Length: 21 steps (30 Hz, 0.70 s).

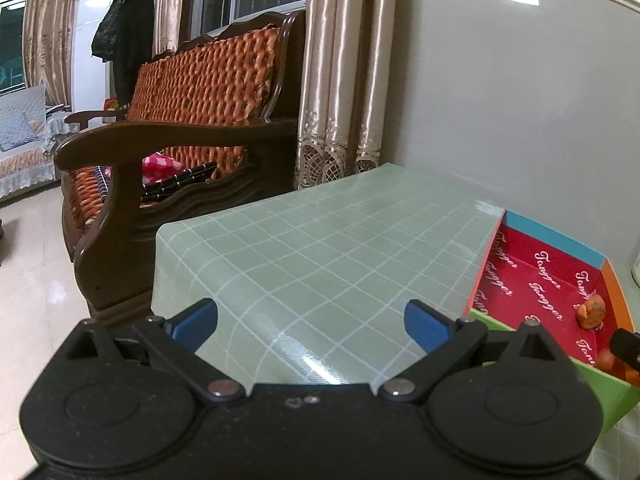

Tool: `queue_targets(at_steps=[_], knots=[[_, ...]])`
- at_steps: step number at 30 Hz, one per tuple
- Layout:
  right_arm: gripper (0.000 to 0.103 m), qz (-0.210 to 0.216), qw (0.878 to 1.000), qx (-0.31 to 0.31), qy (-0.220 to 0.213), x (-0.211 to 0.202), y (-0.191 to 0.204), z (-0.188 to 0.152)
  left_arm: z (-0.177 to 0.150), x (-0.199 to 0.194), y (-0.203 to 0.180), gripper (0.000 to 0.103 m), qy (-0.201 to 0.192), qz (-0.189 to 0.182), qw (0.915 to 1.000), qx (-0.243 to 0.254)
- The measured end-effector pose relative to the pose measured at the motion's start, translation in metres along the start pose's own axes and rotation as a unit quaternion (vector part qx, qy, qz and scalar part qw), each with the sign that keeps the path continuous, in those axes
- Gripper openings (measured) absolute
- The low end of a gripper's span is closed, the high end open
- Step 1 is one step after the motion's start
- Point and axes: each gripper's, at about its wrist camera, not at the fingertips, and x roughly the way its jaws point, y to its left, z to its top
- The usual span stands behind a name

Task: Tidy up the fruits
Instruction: 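Carry the carrot piece with the right gripper into the box and release, then move the left gripper to a tangerine and grasp it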

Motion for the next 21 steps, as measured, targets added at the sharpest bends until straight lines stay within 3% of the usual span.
queue_targets(at_steps=[3, 4, 6, 7, 8, 15, 21], knots=[[0.027, 0.003, 1.0, 0.011, -0.001, -0.002, -0.003, 0.002, -0.001, 0.0, -0.001, 0.094, -0.001, 0.002, 1.0, -0.001], [0.033, 0.005, 1.0, 0.014, -0.005, -0.004, -0.003, 0.002, -0.001, 0.0, -0.001, 0.094, 0.0, 0.001, 1.0, 0.0], [0.054, 0.005, 1.0, 0.016, -0.014, -0.008, -0.005, 0.004, 0.0, 0.0, -0.001, 0.094, 0.002, 0.0, 1.0, 0.001], [0.082, -0.008, 1.0, 0.015, -0.02, -0.012, -0.005, 0.005, -0.001, -0.001, -0.001, 0.094, 0.003, -0.002, 1.0, 0.002], [0.097, -0.017, 0.999, 0.014, -0.032, -0.016, -0.005, 0.005, -0.001, -0.001, -0.002, 0.094, 0.002, -0.003, 1.0, 0.003], [0.101, -0.094, 0.992, -0.003, -0.082, -0.046, -0.017, 0.004, -0.003, -0.009, -0.014, 0.095, -0.015, -0.009, 0.9996, 0.022], [0.103, -0.201, 0.974, -0.008, -0.106, -0.07, -0.041, -0.001, -0.008, -0.025, -0.039, 0.095, -0.059, -0.038, 0.9956, 0.062]])
